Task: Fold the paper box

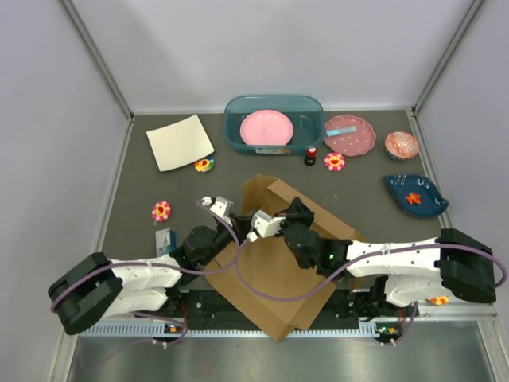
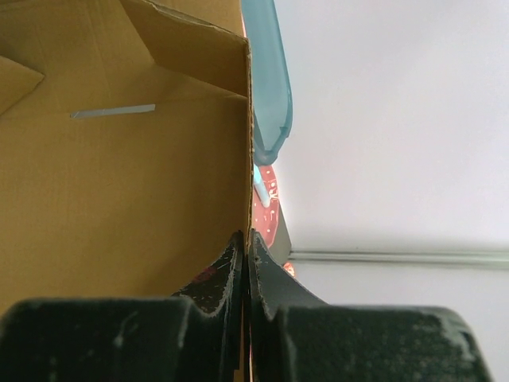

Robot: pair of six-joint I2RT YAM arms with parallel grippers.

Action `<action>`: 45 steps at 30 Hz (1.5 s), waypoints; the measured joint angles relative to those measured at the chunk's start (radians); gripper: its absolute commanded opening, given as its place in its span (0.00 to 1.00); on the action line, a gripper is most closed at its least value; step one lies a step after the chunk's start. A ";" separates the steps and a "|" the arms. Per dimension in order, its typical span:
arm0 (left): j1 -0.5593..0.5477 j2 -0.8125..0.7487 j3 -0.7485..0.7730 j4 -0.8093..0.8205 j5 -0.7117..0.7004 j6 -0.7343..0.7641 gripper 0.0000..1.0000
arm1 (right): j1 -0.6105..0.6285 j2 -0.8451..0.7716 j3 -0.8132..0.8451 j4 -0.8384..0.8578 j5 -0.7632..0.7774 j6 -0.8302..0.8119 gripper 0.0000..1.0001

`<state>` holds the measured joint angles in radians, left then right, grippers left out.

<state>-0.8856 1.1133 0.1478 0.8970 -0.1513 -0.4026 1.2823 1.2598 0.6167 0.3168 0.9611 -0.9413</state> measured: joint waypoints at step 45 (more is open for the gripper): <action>0.166 0.163 0.195 -0.064 -0.051 0.208 0.14 | 0.005 0.005 -0.001 0.004 0.008 0.007 0.00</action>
<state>-0.7197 1.2758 0.3431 0.8333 -0.2020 -0.1951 1.2873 1.2644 0.6155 0.3206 0.9688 -0.9344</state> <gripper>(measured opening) 0.259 0.008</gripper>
